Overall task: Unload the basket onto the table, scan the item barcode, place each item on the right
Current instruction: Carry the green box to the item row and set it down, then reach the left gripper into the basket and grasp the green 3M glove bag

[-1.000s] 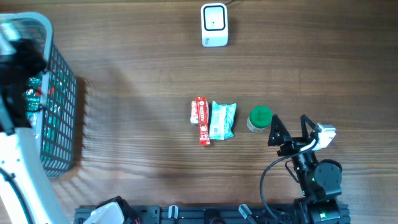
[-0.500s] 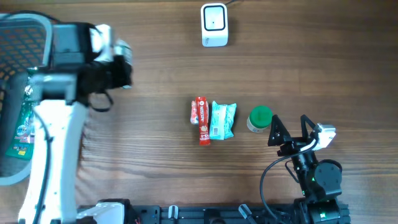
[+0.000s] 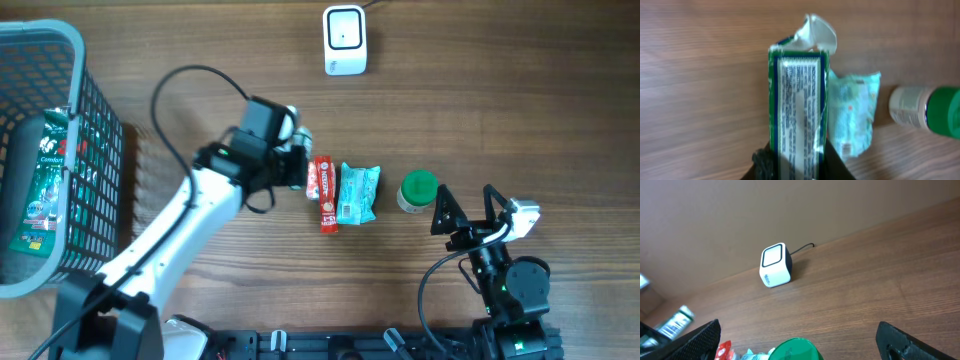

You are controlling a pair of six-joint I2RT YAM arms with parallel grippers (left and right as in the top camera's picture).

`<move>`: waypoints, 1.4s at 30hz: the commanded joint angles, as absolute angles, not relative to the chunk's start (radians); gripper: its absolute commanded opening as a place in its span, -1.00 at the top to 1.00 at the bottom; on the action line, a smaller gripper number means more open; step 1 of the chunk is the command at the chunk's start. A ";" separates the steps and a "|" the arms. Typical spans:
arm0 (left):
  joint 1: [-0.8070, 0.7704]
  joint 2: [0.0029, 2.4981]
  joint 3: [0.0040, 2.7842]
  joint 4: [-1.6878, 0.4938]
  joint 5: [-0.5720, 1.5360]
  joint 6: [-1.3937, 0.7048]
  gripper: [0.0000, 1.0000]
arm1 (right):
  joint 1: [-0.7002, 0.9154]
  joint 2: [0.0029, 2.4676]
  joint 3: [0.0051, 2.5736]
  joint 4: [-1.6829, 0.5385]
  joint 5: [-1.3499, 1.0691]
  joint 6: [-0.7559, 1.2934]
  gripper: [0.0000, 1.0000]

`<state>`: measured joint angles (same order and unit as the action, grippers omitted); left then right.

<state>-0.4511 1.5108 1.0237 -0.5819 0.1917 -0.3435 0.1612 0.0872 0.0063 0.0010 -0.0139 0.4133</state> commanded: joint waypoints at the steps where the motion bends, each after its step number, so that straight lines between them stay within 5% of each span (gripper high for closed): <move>1: -0.546 1.557 0.978 -0.502 0.160 -0.426 0.72 | 0.165 0.089 0.005 0.006 -0.001 0.395 -1.00; 13: -0.683 1.654 0.978 -0.411 0.032 -0.458 0.57 | 0.165 0.089 0.005 0.006 -0.001 0.395 -1.00; 19: -0.682 1.649 0.988 -0.407 0.033 -0.448 -0.18 | 0.165 0.089 0.005 0.006 -0.001 0.395 -1.00; 26: -0.618 1.525 1.149 -0.519 0.030 -0.332 -0.43 | 0.165 0.089 0.005 0.006 0.000 0.395 -1.00; 32: -0.334 1.376 1.467 -0.717 -0.008 -0.260 -0.48 | 0.165 0.090 0.005 0.006 -0.001 0.395 -0.99; 42: 0.398 1.309 1.642 -0.764 -0.036 -0.239 -0.75 | 0.165 0.090 0.005 0.006 -0.001 0.396 -1.00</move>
